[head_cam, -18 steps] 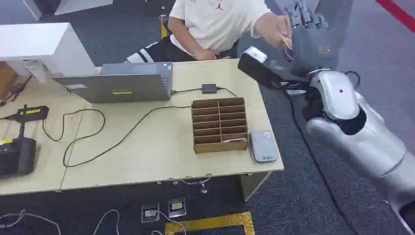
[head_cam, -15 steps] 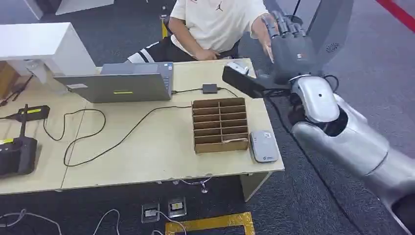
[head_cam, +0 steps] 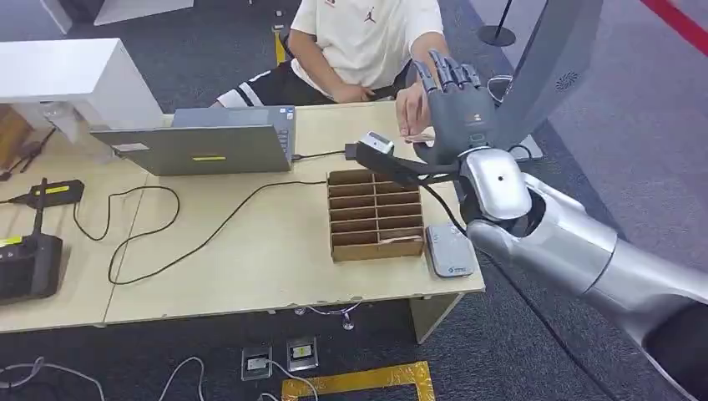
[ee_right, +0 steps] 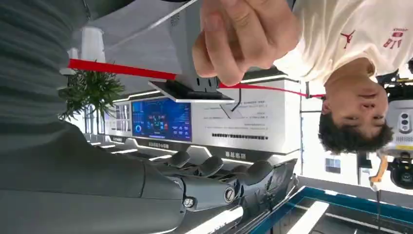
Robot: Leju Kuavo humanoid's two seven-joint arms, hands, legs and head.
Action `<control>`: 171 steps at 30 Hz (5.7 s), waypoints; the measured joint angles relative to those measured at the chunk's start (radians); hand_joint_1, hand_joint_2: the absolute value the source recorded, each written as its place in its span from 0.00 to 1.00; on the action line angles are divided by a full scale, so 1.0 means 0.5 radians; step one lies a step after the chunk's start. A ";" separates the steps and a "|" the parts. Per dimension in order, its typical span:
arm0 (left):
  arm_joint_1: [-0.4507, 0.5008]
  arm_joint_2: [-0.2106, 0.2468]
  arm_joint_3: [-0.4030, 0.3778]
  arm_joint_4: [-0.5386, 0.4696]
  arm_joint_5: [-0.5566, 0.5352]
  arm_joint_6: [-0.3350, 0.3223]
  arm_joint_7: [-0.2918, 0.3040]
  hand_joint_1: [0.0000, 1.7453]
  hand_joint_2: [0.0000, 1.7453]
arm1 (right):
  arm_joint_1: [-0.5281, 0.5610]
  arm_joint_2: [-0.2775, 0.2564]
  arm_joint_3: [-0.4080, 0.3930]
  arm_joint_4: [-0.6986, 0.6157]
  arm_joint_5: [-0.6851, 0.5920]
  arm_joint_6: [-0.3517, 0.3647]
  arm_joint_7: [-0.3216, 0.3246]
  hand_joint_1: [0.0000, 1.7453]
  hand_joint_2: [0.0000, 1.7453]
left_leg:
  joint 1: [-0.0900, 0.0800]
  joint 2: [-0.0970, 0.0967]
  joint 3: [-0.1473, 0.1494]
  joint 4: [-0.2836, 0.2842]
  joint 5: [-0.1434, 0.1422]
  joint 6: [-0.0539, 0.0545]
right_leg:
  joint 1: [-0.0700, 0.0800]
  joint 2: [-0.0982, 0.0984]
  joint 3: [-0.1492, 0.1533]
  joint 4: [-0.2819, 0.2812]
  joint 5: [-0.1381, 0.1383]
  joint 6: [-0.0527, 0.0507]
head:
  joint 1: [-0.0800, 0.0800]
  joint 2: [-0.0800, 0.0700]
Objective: Pass the card to the sensor for recognition and then transmit it.
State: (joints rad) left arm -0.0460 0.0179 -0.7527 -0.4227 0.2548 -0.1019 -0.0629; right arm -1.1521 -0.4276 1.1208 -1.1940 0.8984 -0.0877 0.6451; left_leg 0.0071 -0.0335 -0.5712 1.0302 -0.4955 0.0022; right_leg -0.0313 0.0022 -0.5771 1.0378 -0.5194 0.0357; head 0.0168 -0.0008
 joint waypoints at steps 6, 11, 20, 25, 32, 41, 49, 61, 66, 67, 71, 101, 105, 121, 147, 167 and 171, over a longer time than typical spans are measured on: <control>0.000 0.006 0.000 0.000 0.001 0.000 0.000 0.00 0.00 | -0.002 0.004 0.050 0.046 0.004 -0.006 0.001 0.00 1.00 | 0.000 0.000 0.001 0.000 0.000 0.000 | 0.000 0.000 0.000 0.000 0.000 0.000 | 0.000 0.000; 0.000 0.009 0.000 0.000 0.014 0.000 -0.005 0.00 0.00 | -0.004 0.012 0.073 0.074 0.018 -0.026 0.001 0.67 1.00 | 0.000 0.001 0.001 0.000 0.000 0.000 | 0.000 0.001 0.000 0.000 0.000 0.000 | 0.001 0.000; 0.000 0.009 -0.001 0.000 0.017 0.000 -0.005 0.00 0.00 | -0.004 0.016 0.073 0.081 0.019 -0.031 0.001 0.97 1.00 | 0.000 0.001 0.001 0.000 0.000 0.000 | 0.000 0.001 0.000 0.000 0.000 0.000 | 0.000 0.000; 0.000 0.009 -0.026 -0.008 -0.001 0.000 -0.011 0.00 0.00 | -0.004 0.045 0.074 0.118 0.008 -0.043 0.001 1.00 1.00 | 0.000 0.001 0.001 0.000 0.000 0.000 | 0.000 0.001 0.000 0.000 0.000 0.000 | 0.000 0.000; 0.013 0.018 -0.060 -0.088 -0.066 0.000 0.033 0.00 0.00 | -0.004 0.050 0.082 0.153 -0.060 -0.043 0.001 1.00 1.00 | 0.000 0.001 0.002 0.000 0.000 0.000 | 0.000 0.002 0.000 0.000 0.000 0.000 | 0.000 0.000; 0.030 0.027 -0.066 -0.150 -0.150 0.000 0.077 0.00 0.00 | 0.004 0.050 0.124 0.170 -0.154 -0.089 0.001 1.00 1.00 | 0.000 0.003 0.003 0.000 0.000 0.000 | 0.000 0.005 0.000 0.000 0.000 0.000 | 0.000 0.000; 0.055 0.039 -0.066 -0.228 -0.211 0.000 0.155 0.00 0.00 | 0.092 0.018 0.098 0.215 -0.185 -0.134 0.001 1.00 1.00 | 0.000 0.005 0.005 0.001 0.000 0.000 | 0.000 0.007 0.001 0.000 0.000 0.000 | 0.000 0.000; 0.085 0.051 -0.065 -0.322 -0.323 0.000 0.232 0.00 0.00 | 0.376 -0.091 -0.220 0.304 -0.022 -0.090 0.001 0.95 1.00 | 0.000 0.007 0.008 0.001 -0.001 0.000 | 0.000 0.009 0.003 -0.001 0.001 0.000 | 0.000 0.000; 0.095 0.058 -0.065 -0.358 -0.339 0.000 0.254 0.00 0.00 | 0.508 -0.140 -0.385 0.310 0.034 -0.041 0.001 0.93 1.00 | 0.000 0.007 0.008 0.001 -0.001 -0.001 | 0.000 0.010 0.004 -0.001 0.001 0.000 | -0.001 0.000; 0.095 0.060 -0.065 -0.363 -0.344 0.000 0.255 0.00 0.00 | 0.526 -0.148 -0.408 0.310 0.037 -0.032 0.001 0.93 1.00 | 0.000 0.007 0.008 0.001 -0.001 -0.001 | 0.000 0.010 0.004 -0.001 0.001 0.000 | 0.001 0.000; 0.095 0.065 -0.066 -0.388 -0.371 0.000 0.296 0.00 0.00 | 0.603 -0.169 -0.488 0.308 0.043 0.027 0.001 0.92 1.00 | 0.000 0.007 0.009 0.001 -0.001 -0.001 | 0.000 0.010 0.004 -0.001 0.001 0.000 | 0.000 0.000; 0.075 0.116 -0.099 -0.491 -0.335 0.000 0.364 0.00 0.00 | 0.738 0.050 -0.316 0.431 -0.311 -0.092 0.001 0.98 1.00 | 0.000 0.007 0.008 0.000 -0.001 -0.001 | 0.000 0.010 0.005 0.000 0.001 0.000 | 0.000 0.000; 0.087 0.117 -0.099 -0.500 -0.337 0.000 0.368 0.00 0.00 | 0.737 0.091 -0.277 0.509 -0.371 -0.133 0.001 0.97 1.00 | 0.000 0.007 0.008 0.000 -0.001 -0.001 | 0.000 0.010 0.005 0.000 0.001 0.000 | 0.000 0.000; 0.105 0.123 -0.099 -0.516 -0.372 0.000 0.398 0.00 0.00 | 0.734 0.134 -0.176 0.768 -0.485 -0.287 0.001 0.97 1.00 | 0.000 0.007 0.008 0.000 -0.001 -0.001 | 0.000 0.010 0.004 -0.001 0.001 0.000 | 0.000 0.000; 0.120 0.125 -0.099 -0.549 -0.375 0.000 0.431 0.00 0.00 | 0.799 0.134 -0.184 0.923 -0.436 -0.279 0.001 0.96 1.00 | 0.000 0.008 0.010 0.000 -0.001 -0.001 | 0.000 0.010 0.005 -0.001 0.001 0.000 | 0.000 0.000; 0.090 0.129 -0.141 -0.556 -0.401 0.000 0.504 0.00 0.00 | 0.892 0.159 -0.281 0.929 -0.353 -0.324 0.001 0.93 1.00 | 0.000 0.015 0.014 0.000 -0.001 -0.001 | 0.000 0.016 0.007 -0.001 0.004 -0.001 | 0.000 0.000; 0.091 0.131 -0.146 -0.565 -0.412 0.000 0.504 0.00 0.00 | 0.863 0.161 -0.340 0.923 -0.268 -0.304 0.001 0.93 1.00 | 0.000 0.015 0.013 0.000 -0.001 -0.001 | 0.000 0.016 0.007 -0.001 0.004 -0.001 | 0.000 0.000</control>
State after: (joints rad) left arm -0.0006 0.0835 -0.8255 -0.7050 0.0488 -0.1019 0.1888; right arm -0.7204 -0.3471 0.9510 -0.7324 0.7645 -0.2399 0.6455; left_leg 0.0070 -0.0262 -0.5646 1.0303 -0.4960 0.0018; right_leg -0.0313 0.0103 -0.5735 1.0375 -0.5176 0.0353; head 0.0168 -0.0008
